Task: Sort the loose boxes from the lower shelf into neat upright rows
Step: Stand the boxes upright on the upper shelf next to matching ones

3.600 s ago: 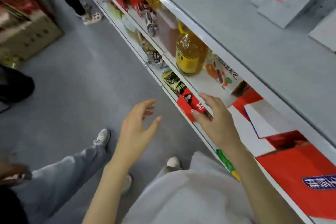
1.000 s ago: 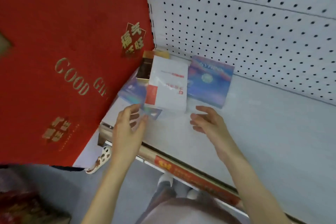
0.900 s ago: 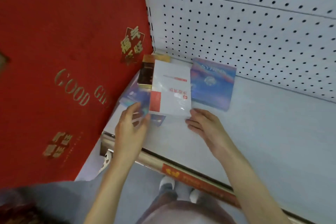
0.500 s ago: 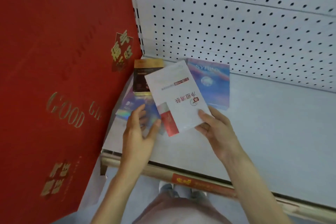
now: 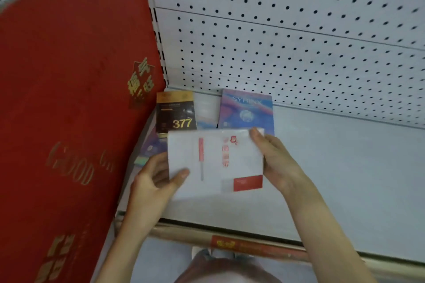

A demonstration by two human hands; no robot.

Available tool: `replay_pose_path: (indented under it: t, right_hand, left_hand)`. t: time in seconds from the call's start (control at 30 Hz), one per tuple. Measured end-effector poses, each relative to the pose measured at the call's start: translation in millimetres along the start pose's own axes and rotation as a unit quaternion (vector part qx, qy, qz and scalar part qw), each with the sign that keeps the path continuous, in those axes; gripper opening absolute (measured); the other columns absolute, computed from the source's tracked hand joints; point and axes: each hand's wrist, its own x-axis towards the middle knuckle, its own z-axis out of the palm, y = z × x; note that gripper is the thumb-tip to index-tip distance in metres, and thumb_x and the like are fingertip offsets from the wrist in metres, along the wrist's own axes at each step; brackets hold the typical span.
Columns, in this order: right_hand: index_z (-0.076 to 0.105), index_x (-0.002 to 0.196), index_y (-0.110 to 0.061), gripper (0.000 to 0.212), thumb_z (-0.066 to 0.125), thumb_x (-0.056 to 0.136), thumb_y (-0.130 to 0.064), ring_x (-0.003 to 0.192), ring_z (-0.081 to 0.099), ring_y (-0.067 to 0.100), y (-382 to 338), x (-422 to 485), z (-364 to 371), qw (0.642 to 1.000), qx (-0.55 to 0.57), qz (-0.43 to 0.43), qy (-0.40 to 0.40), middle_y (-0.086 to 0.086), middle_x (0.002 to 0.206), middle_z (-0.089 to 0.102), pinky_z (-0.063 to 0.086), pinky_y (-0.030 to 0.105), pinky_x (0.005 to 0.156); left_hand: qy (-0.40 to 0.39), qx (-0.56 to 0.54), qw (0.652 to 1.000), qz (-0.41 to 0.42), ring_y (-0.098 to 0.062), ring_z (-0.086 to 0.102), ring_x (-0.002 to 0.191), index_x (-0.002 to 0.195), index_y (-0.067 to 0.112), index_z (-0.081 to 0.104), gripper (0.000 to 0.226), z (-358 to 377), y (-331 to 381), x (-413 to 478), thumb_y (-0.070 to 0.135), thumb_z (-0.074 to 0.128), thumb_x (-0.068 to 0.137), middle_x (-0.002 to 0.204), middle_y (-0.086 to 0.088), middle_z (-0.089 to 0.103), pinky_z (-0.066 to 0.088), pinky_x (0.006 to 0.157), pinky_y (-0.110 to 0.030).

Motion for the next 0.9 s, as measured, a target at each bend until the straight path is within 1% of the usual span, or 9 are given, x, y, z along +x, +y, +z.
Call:
replay_pose_path:
  t: [0.1, 0.27, 0.37, 0.43, 0.5, 0.63, 0.7, 0.83, 0.9]
  right_hand:
    - [0.07, 0.084, -0.012, 0.029, 0.057, 0.094, -0.036, 0.064, 0.068, 0.016, 2, 3, 16, 0.995, -0.098, -0.006, -0.002, 0.002, 0.074, 0.074, 0.053, 0.022, 0.058]
    - [0.07, 0.094, -0.014, 0.017, 0.058, 0.095, -0.026, 0.087, 0.062, 0.018, -1, 28, 13, 0.982, -0.137, -0.114, 0.068, 0.003, 0.093, 0.07, 0.048, 0.017, 0.074]
    - [0.06, 0.129, -0.019, 0.046, 0.05, 0.094, -0.047, 0.126, 0.048, 0.026, 6, 61, -5, 0.839, -0.459, -0.25, 0.147, 0.008, 0.134, 0.057, 0.035, 0.029, 0.103]
    - [0.041, 0.145, -0.03, 0.077, 0.019, 0.084, -0.072, 0.142, 0.028, 0.029, 20, 78, -11, 0.762, -0.602, -0.206, 0.125, 0.009, 0.153, 0.037, 0.021, 0.044, 0.114]
    - [0.028, 0.149, -0.038, 0.092, -0.002, 0.073, -0.08, 0.147, 0.018, 0.027, 37, 85, -15, 0.723, -0.664, -0.157, 0.108, 0.005, 0.159, 0.024, 0.011, 0.049, 0.116]
    - [0.031, 0.147, -0.04, 0.092, -0.008, 0.075, -0.082, 0.146, 0.023, 0.026, 53, 68, -25, 0.711, -0.677, -0.151, 0.114, 0.004, 0.158, 0.027, 0.014, 0.05, 0.114]
    - [0.038, 0.145, -0.039, 0.091, -0.007, 0.079, -0.081, 0.143, 0.03, 0.027, 60, 44, -32, 0.727, -0.663, -0.14, 0.108, 0.005, 0.155, 0.033, 0.019, 0.052, 0.112]
    - [0.04, 0.141, -0.043, 0.074, 0.021, 0.08, -0.08, 0.145, 0.026, 0.02, 89, -24, -55, 0.773, -0.604, -0.163, 0.105, -0.003, 0.156, 0.032, 0.012, 0.05, 0.115]
    - [0.045, 0.14, -0.037, 0.074, 0.042, 0.078, -0.078, 0.142, 0.031, 0.017, 93, -57, -67, 0.824, -0.521, -0.131, 0.178, -0.004, 0.153, 0.037, 0.017, 0.047, 0.116]
  left_hand:
    - [0.026, -0.026, 0.998, -0.042, -0.008, 0.068, 0.079, 0.092, 0.021, 0.064, 0.03, 4, 0, -4, 0.005, 0.078, 0.071, 0.085, 0.008, 0.072, 0.053, 0.06, -0.018]
    - [0.107, -0.16, 0.97, -0.15, -0.025, 0.071, 0.08, 0.095, 0.012, 0.069, 0.017, -10, -9, -11, 0.014, 0.072, 0.079, 0.086, -0.007, 0.075, 0.056, 0.066, -0.034]
    - [0.145, -0.189, 0.957, -0.164, -0.027, 0.071, 0.084, 0.1, 0.009, 0.068, 0.019, -24, -9, -15, 0.017, 0.069, 0.083, 0.088, -0.007, 0.075, 0.056, 0.077, -0.043]
    - [0.152, -0.193, 0.956, -0.163, -0.025, 0.071, 0.086, 0.098, 0.01, 0.068, 0.016, -29, -7, -17, 0.015, 0.068, 0.083, 0.088, -0.004, 0.075, 0.055, 0.08, -0.045]
    - [0.15, -0.208, 0.954, -0.159, -0.02, 0.071, 0.087, 0.096, 0.012, 0.068, 0.013, -31, -6, -18, 0.011, 0.066, 0.084, 0.088, -0.001, 0.075, 0.057, 0.075, -0.039]
    - [0.164, -0.235, 0.946, -0.149, -0.015, 0.071, 0.086, 0.104, 0.013, 0.067, 0.02, -32, -9, -25, 0.009, 0.063, 0.085, 0.097, -0.003, 0.074, 0.059, 0.068, -0.03]
    - [0.159, -0.235, 0.948, -0.145, -0.018, 0.071, 0.093, 0.11, 0.011, 0.066, 0.026, -29, -12, -30, 0.011, 0.064, 0.085, 0.102, -0.005, 0.074, 0.059, 0.077, -0.037]
    - [0.175, -0.233, 0.947, -0.134, -0.021, 0.068, 0.102, 0.111, 0.015, 0.066, 0.029, -19, -21, -39, 0.013, 0.067, 0.082, 0.107, -0.004, 0.072, 0.052, 0.088, -0.043]
    - [0.176, -0.212, 0.954, -0.122, -0.021, 0.068, 0.102, 0.108, 0.019, 0.065, 0.028, -9, -27, -41, 0.016, 0.071, 0.081, 0.108, -0.002, 0.072, 0.052, 0.09, -0.044]
